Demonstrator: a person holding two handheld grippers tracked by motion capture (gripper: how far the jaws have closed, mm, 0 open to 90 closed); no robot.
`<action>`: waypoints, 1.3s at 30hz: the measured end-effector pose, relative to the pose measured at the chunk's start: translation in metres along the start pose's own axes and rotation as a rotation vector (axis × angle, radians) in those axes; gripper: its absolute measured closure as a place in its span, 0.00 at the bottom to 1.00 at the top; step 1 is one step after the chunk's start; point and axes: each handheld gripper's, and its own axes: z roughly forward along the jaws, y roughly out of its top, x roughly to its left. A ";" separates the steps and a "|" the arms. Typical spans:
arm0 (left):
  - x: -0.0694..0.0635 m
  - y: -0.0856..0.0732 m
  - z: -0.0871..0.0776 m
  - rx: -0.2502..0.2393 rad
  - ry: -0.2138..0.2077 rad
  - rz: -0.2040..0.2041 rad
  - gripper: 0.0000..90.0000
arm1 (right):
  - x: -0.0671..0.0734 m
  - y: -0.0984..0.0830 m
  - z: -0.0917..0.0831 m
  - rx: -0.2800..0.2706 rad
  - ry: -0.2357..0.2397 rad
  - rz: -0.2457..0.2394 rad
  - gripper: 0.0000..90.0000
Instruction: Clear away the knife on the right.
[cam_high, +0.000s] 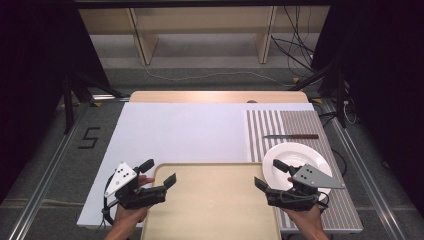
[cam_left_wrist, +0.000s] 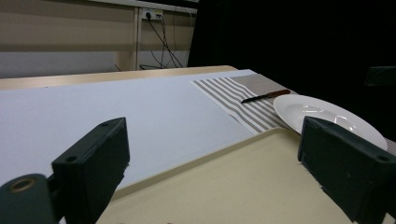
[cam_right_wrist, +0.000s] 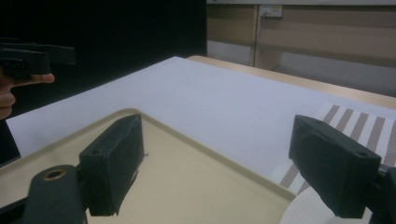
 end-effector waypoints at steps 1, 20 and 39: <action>0.000 0.000 0.000 -0.002 0.001 -0.003 0.10 | 0.000 0.000 0.000 0.002 -0.001 -0.001 0.21; -0.002 0.000 0.000 0.001 -0.002 0.008 0.10 | -0.018 0.006 0.001 0.040 -0.074 -0.075 0.21; -0.002 0.000 -0.002 -0.012 -0.010 0.005 0.10 | -0.102 0.012 0.025 0.169 -0.210 -0.023 0.23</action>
